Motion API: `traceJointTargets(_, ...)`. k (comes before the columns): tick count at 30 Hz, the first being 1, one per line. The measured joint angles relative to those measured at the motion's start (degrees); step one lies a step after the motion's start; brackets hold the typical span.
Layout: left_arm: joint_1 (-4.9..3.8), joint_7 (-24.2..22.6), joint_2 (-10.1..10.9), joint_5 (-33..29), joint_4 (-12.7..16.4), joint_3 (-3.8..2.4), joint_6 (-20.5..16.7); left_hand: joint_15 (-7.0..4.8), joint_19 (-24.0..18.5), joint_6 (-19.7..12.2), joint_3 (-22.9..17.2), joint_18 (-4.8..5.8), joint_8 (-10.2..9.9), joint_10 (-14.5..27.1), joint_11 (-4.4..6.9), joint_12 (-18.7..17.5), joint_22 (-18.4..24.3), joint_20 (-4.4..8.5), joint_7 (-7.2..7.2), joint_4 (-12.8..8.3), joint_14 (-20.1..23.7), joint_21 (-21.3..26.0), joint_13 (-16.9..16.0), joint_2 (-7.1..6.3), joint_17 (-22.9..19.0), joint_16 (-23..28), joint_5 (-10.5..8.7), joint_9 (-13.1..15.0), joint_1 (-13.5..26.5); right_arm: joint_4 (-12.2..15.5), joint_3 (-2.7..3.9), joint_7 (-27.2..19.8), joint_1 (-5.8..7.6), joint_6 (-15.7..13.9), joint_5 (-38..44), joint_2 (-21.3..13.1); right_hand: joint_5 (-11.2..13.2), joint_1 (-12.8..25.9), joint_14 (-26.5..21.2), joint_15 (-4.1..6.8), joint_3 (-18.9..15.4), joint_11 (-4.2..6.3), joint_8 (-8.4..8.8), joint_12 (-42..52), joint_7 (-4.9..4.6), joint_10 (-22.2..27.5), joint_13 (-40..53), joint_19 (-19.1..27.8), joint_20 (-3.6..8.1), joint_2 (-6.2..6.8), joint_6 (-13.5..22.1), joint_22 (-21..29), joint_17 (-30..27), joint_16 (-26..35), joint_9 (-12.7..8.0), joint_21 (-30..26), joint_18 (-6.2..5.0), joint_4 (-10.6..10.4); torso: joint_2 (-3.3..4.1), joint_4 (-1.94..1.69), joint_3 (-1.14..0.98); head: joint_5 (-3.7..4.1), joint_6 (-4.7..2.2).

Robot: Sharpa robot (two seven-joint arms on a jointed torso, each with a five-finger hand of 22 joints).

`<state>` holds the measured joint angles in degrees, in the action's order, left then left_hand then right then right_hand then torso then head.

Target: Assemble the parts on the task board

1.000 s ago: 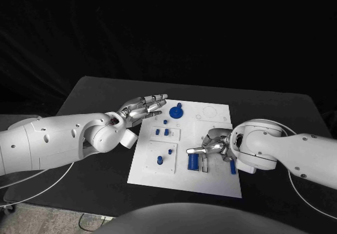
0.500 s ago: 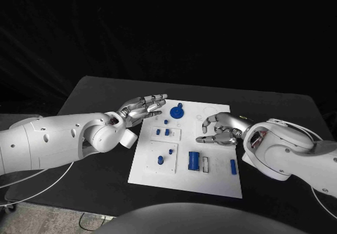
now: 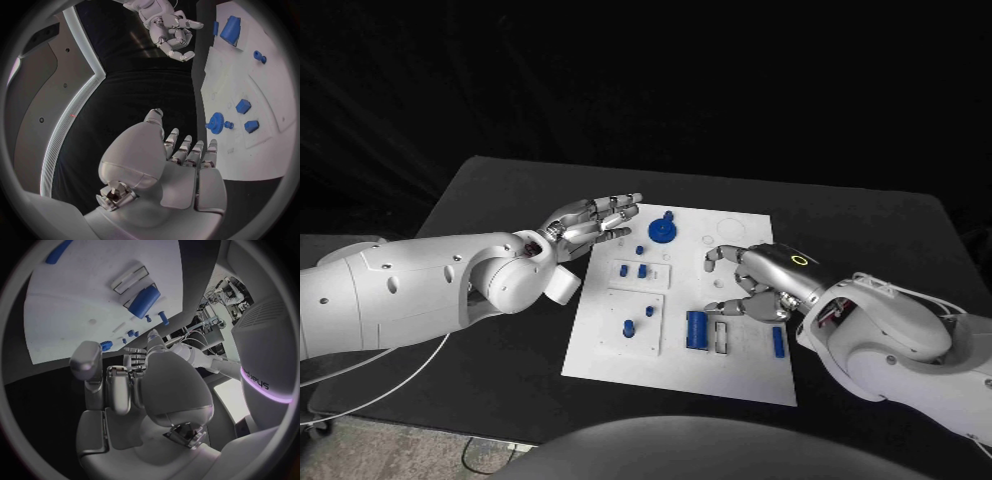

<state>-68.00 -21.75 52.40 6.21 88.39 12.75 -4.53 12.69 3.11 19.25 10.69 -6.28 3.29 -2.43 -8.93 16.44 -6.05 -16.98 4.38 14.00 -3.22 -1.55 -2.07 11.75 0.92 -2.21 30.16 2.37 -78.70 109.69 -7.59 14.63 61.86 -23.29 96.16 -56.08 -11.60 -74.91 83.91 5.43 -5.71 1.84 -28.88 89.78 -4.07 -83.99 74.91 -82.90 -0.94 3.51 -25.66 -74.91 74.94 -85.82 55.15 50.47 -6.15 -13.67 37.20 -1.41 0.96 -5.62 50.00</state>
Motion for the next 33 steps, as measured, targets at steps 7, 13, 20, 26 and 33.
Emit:
traceJointTargets(7,0.03,0.0,0.2,0.0,0.0,0.0,0.1,0.0,0.0,0.0,0.0,0.0,0.0,0.0,0.0,0.0,0.0,0.0,0.0,0.0,0.0,0.0,0.0,0.0,0.0,0.0,0.28,0.0,0.0,-0.7,-0.01,-0.4,-2.14,-0.6,3.1,0.8,6.5,3.1,0.2,-0.2,4.6,-0.38,-3.78,0.0,-0.3,0.0,0.0,0.0,0.0,5.58,1.0,0.0,0.0,0.0,-2.3,0.0,0.0,-3.2,0.0,-0.03,0.0,0.21,0.0)
traceJointTargets(13,0.05,0.0,0.2,0.0,0.0,0.0,0.2,0.0,0.0,0.0,0.0,0.0,0.0,-0.1,-0.05,0.0,-0.1,0.0,0.0,0.0,0.0,0.0,0.0,0.0,0.0,0.0,0.29,0.0,0.0,-1.5,-0.01,-0.1,-3.19,-0.6,4.5,1.9,8.4,5.7,0.2,-0.2,4.5,-0.37,-6.21,0.0,-0.25,0.0,0.0,0.0,0.0,7.44,1.6,0.0,0.0,0.0,-2.9,-0.4,0.0,-3.3,-0.01,-0.04,0.01,0.3,0.0)
traceJointTargets(20,0.1,0.0,0.2,0.0,0.0,0.0,0.3,0.0,0.0,0.0,0.0,0.0,0.0,-0.2,-0.21,0.0,-0.1,0.0,0.0,0.0,0.0,0.0,0.0,0.0,0.0,0.0,0.29,0.0,0.0,-2.0,0.0,0.7,-3.92,-0.2,5.2,2.7,8.4,7.4,0.2,-0.2,0.8,-0.37,-8.37,0.0,-0.49,0.0,0.0,0.0,0.0,7.73,3.0,0.0,0.0,0.0,-2.9,-0.4,0.0,-3.3,-0.03,-0.09,0.01,0.13,0.0)
traceJointTargets(26,0.12,0.0,0.2,0.0,0.0,0.0,0.5,0.0,0.3,0.0,-0.1,0.0,0.0,-0.2,-0.21,0.0,-0.1,0.08,0.0,-0.1,0.0,0.0,0.0,0.02,0.0,0.0,0.29,0.0,0.0,-2.3,0.0,1.4,-4.45,0.6,5.6,3.1,8.4,7.7,0.0,-0.41,0.1,-0.37,-8.82,0.0,-0.49,0.0,0.0,0.0,0.0,7.5,3.0,0.0,0.0,0.0,-3.1,-0.7,0.0,-3.4,-0.04,-0.08,0.04,0.17,0.0)
traceJointTargets(33,0.2,0.1,0.2,0.0,-0.1,0.0,0.6,0.0,0.4,-0.2,-0.2,0.0,0.0,-0.2,-0.21,0.0,-0.2,0.0,0.21,-0.2,0.0,0.0,0.0,0.08,0.0,0.0,0.29,0.0,-0.5,-2.7,0.0,2.2,-5.31,1.2,6.1,3.7,8.4,7.7,0.0,-0.41,0.1,-0.37,-8.82,0.0,-0.52,0.0,0.0,0.0,0.01,7.5,3.5,0.0,0.0,0.0,-3.2,-0.7,0.0,-3.4,-0.07,-0.08,0.04,0.21,0.0)
